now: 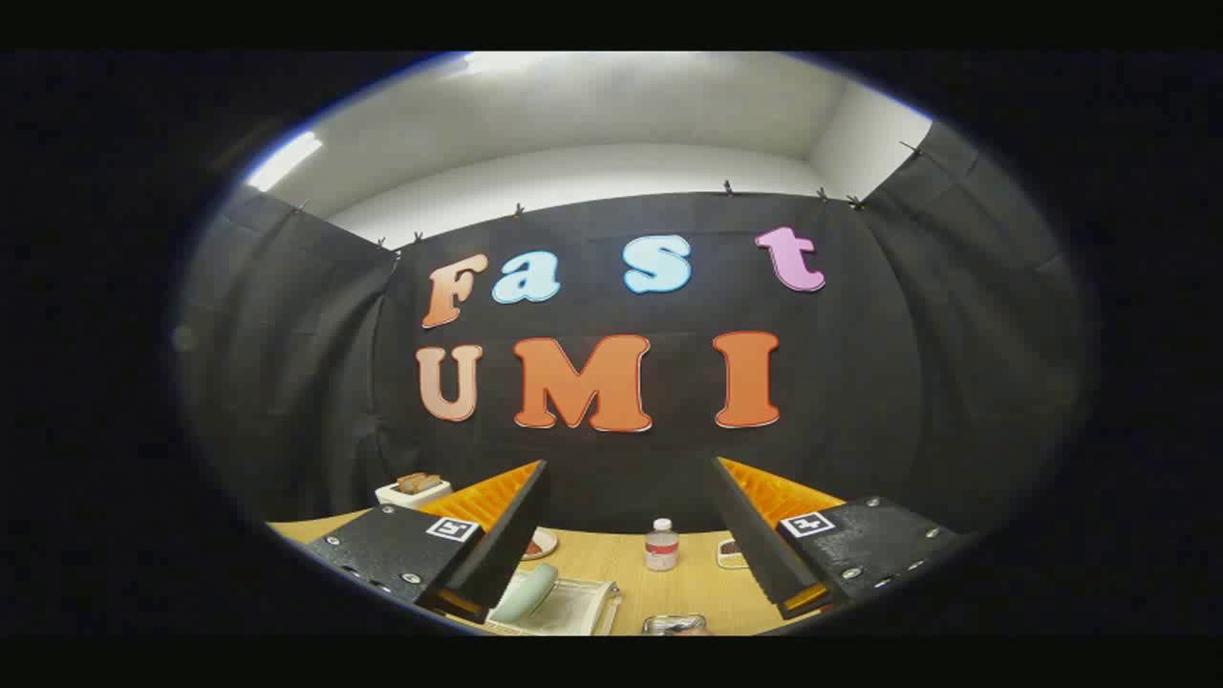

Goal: Take the plate from the dish rack, then take the spoon from the basket and place it into the plate.

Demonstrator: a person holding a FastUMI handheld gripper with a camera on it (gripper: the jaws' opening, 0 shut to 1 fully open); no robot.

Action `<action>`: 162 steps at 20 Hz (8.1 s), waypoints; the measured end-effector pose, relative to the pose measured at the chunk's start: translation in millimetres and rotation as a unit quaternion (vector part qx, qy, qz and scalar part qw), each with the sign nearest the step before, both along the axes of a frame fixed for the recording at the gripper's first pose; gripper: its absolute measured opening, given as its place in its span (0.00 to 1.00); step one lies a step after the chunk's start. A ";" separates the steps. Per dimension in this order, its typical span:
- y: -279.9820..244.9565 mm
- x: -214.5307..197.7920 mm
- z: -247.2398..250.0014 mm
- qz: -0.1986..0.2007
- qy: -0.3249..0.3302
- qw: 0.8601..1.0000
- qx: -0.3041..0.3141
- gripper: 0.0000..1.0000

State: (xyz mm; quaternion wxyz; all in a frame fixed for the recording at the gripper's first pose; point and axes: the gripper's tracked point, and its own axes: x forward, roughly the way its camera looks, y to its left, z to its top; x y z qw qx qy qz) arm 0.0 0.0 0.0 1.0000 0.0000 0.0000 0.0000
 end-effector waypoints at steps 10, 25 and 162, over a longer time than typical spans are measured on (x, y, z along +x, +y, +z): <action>21.4 -11.3 -8.7 0.015 0.040 0.999 0.013 0.99; 60.5 7.8 -46.6 0.054 0.146 0.987 0.035 0.99; -60.5 -95.8 -319.0 -0.080 0.302 0.950 -0.026 0.13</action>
